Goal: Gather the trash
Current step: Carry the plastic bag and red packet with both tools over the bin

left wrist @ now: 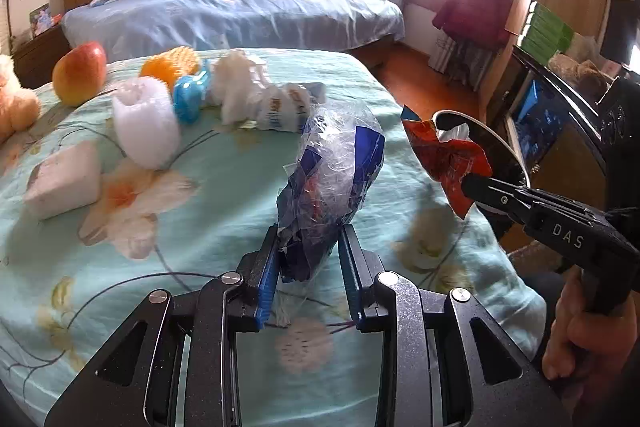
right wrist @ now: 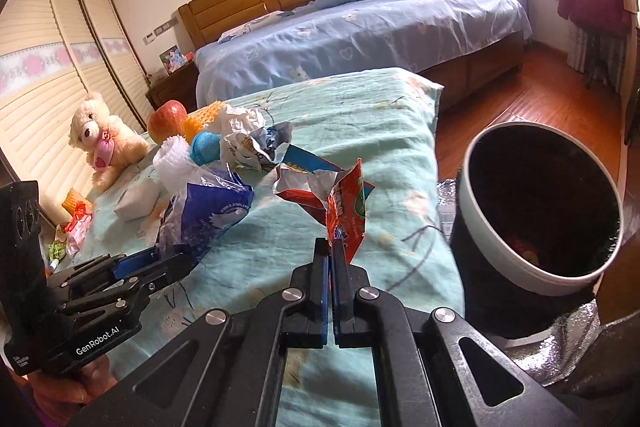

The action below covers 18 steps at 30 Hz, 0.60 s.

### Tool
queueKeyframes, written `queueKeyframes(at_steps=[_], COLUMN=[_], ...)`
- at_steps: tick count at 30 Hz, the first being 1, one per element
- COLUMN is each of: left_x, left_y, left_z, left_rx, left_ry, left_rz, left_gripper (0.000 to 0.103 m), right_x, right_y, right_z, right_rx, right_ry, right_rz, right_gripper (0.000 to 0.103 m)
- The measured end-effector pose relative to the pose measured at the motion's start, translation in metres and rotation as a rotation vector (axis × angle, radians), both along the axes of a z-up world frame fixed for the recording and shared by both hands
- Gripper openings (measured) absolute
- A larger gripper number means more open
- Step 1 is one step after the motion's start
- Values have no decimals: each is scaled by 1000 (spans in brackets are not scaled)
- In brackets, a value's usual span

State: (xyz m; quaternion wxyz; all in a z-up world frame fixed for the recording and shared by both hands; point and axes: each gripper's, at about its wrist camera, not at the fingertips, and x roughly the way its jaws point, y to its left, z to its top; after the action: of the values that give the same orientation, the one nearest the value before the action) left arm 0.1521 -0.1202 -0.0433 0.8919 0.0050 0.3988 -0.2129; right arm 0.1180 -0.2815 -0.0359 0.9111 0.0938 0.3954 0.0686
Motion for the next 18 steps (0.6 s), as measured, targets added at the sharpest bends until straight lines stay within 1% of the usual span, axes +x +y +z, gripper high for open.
queueKeyframes(at_steps=[5, 18], left_x=[-5, -5], left_y=[-16, -75], left_z=[0, 10], left_rx=[-3, 6], left_ry=[7, -7], left_rz=[-36, -130], left_gripper=[27, 27], right_x=[-8, -22], right_y=[-17, -69], right_z=[1, 8], right_rx=[7, 7], right_ry=[-5, -28], right_rz=[-31, -137], right_gripper=[1, 1])
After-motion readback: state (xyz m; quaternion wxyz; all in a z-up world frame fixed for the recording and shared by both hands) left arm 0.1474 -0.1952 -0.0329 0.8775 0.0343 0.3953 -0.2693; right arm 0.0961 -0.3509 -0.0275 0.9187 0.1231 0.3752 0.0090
